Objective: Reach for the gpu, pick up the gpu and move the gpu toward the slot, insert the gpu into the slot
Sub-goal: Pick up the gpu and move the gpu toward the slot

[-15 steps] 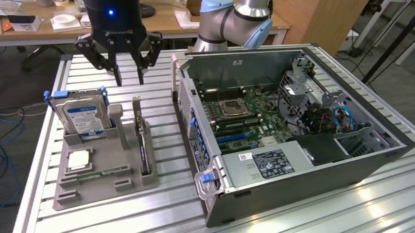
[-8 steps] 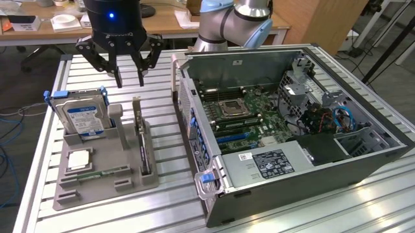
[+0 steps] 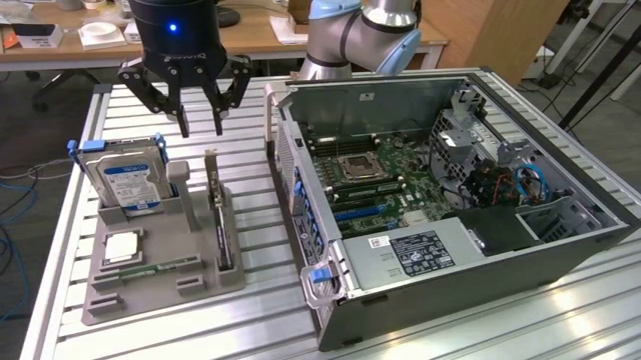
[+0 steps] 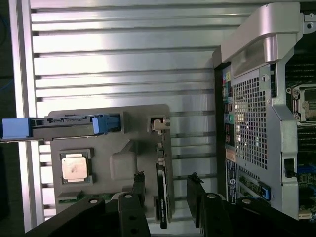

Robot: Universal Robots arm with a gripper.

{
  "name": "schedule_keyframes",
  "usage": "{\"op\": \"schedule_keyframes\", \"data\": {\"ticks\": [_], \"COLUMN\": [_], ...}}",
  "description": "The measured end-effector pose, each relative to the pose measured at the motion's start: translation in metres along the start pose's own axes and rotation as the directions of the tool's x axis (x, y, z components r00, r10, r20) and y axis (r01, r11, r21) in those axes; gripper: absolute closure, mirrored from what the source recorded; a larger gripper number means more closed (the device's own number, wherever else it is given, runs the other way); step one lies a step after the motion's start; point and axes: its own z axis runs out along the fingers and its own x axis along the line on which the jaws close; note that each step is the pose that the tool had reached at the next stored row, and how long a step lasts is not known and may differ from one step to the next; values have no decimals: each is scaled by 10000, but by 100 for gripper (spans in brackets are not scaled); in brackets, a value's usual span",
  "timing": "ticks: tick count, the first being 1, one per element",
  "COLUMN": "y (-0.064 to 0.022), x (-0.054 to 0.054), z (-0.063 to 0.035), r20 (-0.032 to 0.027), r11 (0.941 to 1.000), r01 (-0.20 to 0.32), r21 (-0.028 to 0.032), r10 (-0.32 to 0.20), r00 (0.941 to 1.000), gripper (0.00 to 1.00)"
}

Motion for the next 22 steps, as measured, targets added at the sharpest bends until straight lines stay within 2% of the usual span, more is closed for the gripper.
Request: {"op": "schedule_keyframes", "data": {"ticks": [22], "y": [-21], "x": [1], "z": [93], "r20": [1], "r11": [10000], "r01": [1], "r21": [-1], "r10": [-1], "r00": [10000], "gripper": [53]}}
